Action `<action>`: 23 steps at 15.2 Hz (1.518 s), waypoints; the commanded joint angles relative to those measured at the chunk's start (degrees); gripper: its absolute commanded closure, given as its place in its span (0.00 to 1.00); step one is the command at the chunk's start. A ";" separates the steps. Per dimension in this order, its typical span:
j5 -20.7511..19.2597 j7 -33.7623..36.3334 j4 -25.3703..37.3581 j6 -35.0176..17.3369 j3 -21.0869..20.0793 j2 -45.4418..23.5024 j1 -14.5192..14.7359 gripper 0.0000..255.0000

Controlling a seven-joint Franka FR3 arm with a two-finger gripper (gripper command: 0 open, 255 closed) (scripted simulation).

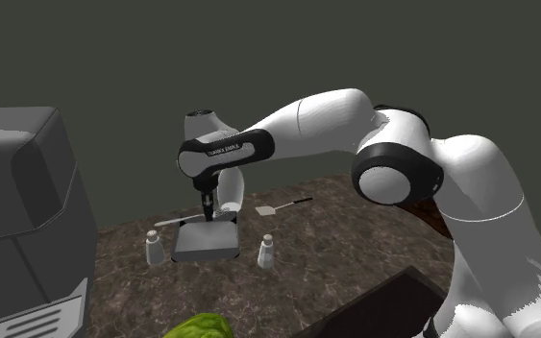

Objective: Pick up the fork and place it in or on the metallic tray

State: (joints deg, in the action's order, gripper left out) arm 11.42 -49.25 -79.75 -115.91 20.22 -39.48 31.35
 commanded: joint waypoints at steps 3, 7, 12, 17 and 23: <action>0.46 -0.21 -0.91 -2.34 -0.33 -1.45 -0.15 1.00; 0.91 -0.40 -1.61 -4.48 -0.68 -2.94 -0.32 1.00; 1.07 -0.46 -1.79 -5.20 -0.81 -3.49 -0.38 1.00; 1.07 -0.46 -1.78 -5.20 -0.81 -3.49 -0.38 0.00; 0.79 -0.30 -1.35 -3.86 -0.59 -2.56 -0.24 0.00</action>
State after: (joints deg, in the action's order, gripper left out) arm 12.37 -49.64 -81.41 -120.58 19.50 -42.57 31.04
